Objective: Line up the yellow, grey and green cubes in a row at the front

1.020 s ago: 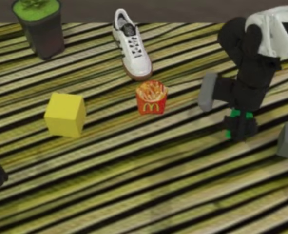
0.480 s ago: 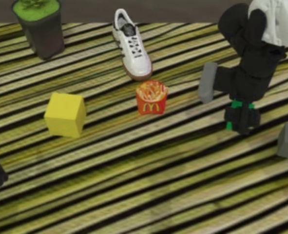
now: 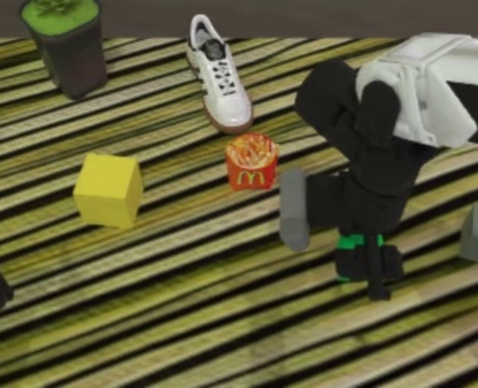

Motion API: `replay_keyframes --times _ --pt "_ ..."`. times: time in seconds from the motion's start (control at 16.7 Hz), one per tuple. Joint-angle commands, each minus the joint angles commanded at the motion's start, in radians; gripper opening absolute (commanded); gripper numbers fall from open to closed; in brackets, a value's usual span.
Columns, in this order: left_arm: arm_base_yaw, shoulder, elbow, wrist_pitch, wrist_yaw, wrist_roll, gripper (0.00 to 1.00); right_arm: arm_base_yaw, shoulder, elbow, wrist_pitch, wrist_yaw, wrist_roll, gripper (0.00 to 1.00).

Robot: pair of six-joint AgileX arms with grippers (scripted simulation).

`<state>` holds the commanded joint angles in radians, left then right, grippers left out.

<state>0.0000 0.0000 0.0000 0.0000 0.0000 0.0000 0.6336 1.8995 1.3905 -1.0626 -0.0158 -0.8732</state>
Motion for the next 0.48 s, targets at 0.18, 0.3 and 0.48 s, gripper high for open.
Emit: replay_keyframes --times 0.18,0.3,0.48 --pt "0.0 0.0 0.0 0.0 0.0 0.0 1.0 0.071 -0.056 -0.059 0.006 -0.001 0.007 0.0" --pt "0.0 0.0 0.0 0.0 0.0 0.0 1.0 0.075 -0.06 -0.064 0.006 -0.001 0.008 0.0" --pt "0.0 0.0 0.0 0.0 0.0 0.0 1.0 0.072 -0.055 -0.063 0.008 -0.002 0.009 0.0"
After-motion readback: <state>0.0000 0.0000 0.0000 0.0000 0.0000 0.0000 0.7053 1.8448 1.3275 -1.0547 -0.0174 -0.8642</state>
